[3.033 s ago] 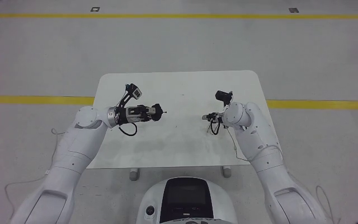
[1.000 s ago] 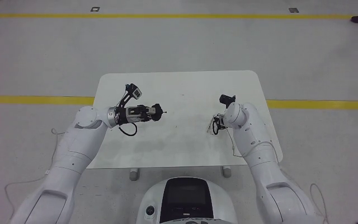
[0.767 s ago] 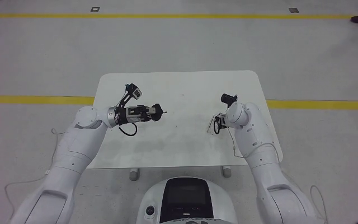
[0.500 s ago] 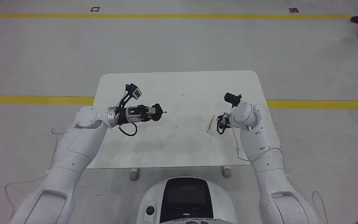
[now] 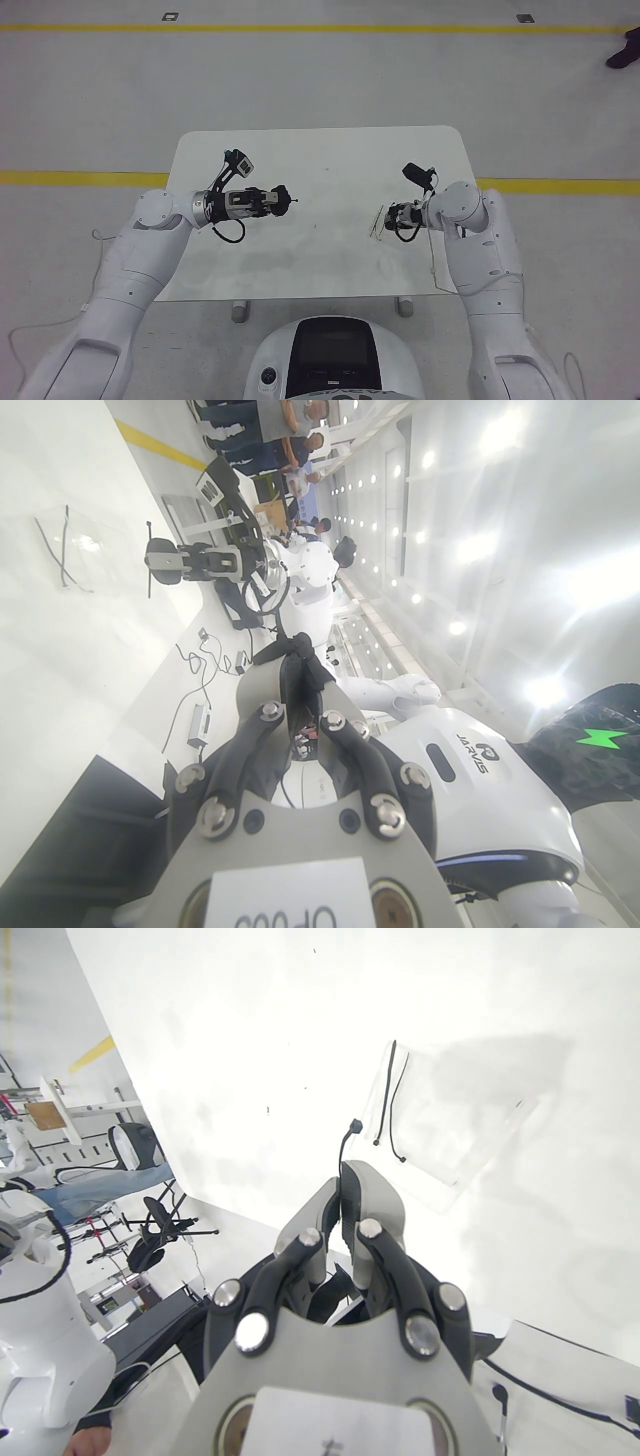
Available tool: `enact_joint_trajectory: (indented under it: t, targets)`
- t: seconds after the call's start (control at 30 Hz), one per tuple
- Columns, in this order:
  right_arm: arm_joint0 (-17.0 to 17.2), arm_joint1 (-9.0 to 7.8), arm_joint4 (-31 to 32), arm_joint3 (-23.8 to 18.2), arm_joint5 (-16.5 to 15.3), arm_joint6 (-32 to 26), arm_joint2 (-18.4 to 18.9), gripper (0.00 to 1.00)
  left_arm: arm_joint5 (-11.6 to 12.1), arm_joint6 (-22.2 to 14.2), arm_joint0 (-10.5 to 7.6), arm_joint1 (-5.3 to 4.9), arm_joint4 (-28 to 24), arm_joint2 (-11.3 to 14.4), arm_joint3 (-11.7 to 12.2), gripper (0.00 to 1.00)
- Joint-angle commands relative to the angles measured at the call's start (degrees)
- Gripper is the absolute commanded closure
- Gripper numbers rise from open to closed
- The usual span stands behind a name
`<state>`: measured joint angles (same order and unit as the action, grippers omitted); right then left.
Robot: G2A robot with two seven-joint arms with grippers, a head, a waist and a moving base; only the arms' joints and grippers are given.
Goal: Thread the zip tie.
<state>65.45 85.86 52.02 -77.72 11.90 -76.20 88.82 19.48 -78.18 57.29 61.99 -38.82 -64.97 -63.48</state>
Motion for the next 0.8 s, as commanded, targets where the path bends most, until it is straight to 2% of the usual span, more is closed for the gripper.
enact_joint_trajectory:
  t: [0.0,0.1,0.2,0.3,0.43,0.53,0.77]
  targets:
    - [0.85,-0.09,-6.88,-2.55,0.63,1.38,2.61,1.0,0.0,0.0,0.0,0.0,0.0,0.0,0.0,1.0]
    - [3.62,-0.63,-9.98,-8.8,-0.79,3.8,5.37,1.0,0.0,0.0,0.0,0.0,0.0,0.0,0.0,1.0]
    - [6.64,-0.94,-12.9,-14.57,-1.9,6.37,6.61,1.0,0.0,0.0,0.0,0.0,0.0,0.0,0.0,1.0]
    - [9.43,-1.19,-14.32,-19.78,-3.46,9.35,6.66,1.0,0.0,0.0,0.0,0.0,0.0,0.0,0.0,1.0]
    - [12.58,-1.34,-16.92,-24.66,-4.05,12.52,5.79,1.0,0.0,0.0,0.0,0.0,0.0,0.0,0.0,1.0]
    - [14.17,-1.43,-17.45,-26.92,-6.47,15.34,4.24,1.0,0.0,0.0,0.0,0.0,0.0,0.0,0.0,1.0]
    - [14.17,-1.43,-17.45,-26.92,-6.47,15.34,4.24,1.0,0.0,0.0,0.0,0.0,0.0,0.0,0.0,1.0]
